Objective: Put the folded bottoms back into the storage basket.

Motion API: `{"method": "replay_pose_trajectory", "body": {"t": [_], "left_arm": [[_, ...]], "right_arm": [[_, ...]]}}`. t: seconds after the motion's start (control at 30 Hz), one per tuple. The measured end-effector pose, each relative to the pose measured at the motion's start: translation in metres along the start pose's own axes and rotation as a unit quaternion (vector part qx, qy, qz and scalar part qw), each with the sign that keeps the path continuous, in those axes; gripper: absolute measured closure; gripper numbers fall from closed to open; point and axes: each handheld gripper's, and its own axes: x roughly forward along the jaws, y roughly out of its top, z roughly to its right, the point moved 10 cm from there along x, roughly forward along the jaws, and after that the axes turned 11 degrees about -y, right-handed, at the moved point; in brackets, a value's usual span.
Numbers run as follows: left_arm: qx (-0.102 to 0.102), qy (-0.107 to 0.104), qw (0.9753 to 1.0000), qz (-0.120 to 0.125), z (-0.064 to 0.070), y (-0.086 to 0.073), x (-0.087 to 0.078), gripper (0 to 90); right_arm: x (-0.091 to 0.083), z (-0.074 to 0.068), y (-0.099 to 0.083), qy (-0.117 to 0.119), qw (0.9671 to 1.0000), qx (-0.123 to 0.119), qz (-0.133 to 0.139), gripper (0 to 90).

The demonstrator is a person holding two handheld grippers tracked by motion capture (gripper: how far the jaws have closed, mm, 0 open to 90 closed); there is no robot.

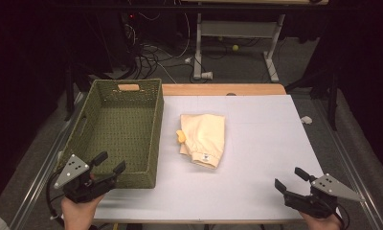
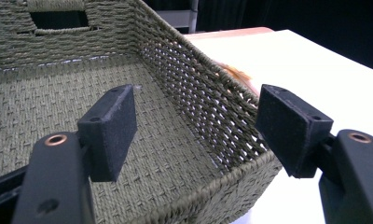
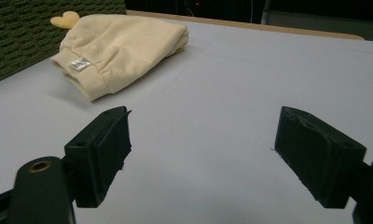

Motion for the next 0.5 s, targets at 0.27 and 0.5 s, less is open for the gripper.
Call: {"method": "replay_pose_trajectory", "body": {"t": [0.27, 0.5], "left_arm": [[0.004, -0.011, 0.9999, 0.001, 0.006, 0.005, 0.007, 27.3], [0.012, -0.020, 0.9997, -0.002, 0.013, 0.009, 0.016, 27.3]], "right_arm": [[0.000, 0.000, 0.000, 0.000, 1.0000, 0.001, 0.001, 19.1], [0.000, 0.000, 0.000, 0.000, 1.0000, 0.001, 0.000, 19.1]]}}
